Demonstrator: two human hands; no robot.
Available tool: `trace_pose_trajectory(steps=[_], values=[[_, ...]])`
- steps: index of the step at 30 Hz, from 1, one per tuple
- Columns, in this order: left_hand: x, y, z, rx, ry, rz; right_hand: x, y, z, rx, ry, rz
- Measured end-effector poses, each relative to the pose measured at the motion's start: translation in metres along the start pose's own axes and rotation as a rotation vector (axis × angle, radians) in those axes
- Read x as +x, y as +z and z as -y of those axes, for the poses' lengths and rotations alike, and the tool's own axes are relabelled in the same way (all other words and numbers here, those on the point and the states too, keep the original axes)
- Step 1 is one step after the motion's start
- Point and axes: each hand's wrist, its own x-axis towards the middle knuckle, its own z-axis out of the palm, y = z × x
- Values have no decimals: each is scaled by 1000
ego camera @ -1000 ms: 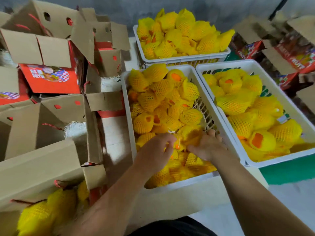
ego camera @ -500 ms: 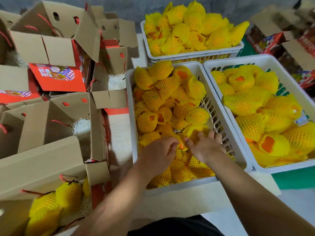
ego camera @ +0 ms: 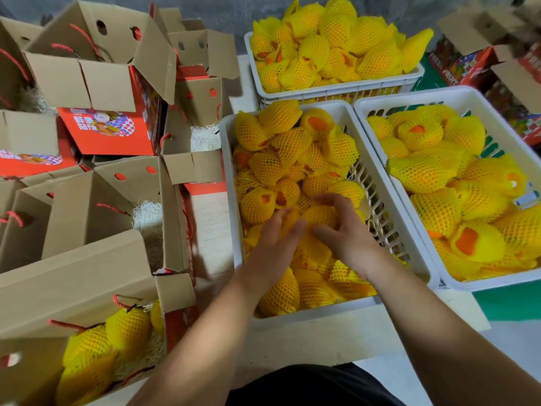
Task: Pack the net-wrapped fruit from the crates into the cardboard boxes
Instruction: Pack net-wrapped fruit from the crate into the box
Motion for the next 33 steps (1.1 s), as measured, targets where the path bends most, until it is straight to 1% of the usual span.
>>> trace_pose_trajectory(steps=[1,2,3,5,6,7,8,9,10,11,12,13,14,15,17,18,20,22,23,26,29,31,33], values=[[-1,0,-5,-243,-119,54,-2,10,8,159,16,21],[-2,-2,-8,-463,-214,129,-4,20,14,245,19,30],[-6,-3,-12,-609,-269,162,-6,29,18,267,-4,45],[-13,-8,-15,-729,-302,126,-7,43,20,265,-90,78],[-15,-10,-15,-758,-297,101,-4,45,18,264,-131,55],[-18,-14,-16,-782,-286,79,1,45,17,259,-156,-17],[-21,-18,-17,-800,-270,64,10,44,13,236,-140,-123],[-25,-23,-17,-829,-249,55,23,43,5,185,-68,-231],[-28,-29,-17,-881,-234,53,37,41,-3,105,50,-284],[-31,-35,-16,-948,-227,63,50,42,-13,-10,211,-246],[-34,-40,-15,-1008,-217,89,58,46,-23,-137,370,-132],[-37,-44,-14,-1055,-203,123,61,52,-33,-245,478,7],[-39,-46,-13,-1082,-191,149,62,57,-41,-317,532,92],[-40,-47,-11,-1092,-183,156,62,63,-46,-339,534,103],[-43,-49,-10,-1079,-173,127,65,72,-49,-301,496,32],[-45,-50,-10,-1072,-169,101,66,76,-49,-293,510,11],[-50,-49,-7,-1081,-159,59,65,79,-49,-369,511,31],[-56,-50,-3,-1128,-149,38,62,79,-50,-518,396,86],[-59,-51,-3,-1146,-149,31,59,80,-49,-533,364,78],[-65,-61,-3,-1140,-155,-9,55,76,-40,-549,418,32],[-70,-75,3,-1127,-103,-80,50,70,-34,-365,474,-84],[-78,-88,10,-1137,-58,-89,44,70,-32,-216,415,-161],[-88,-102,15,-1128,-36,-82,39,75,-29,-84,309,-243]])
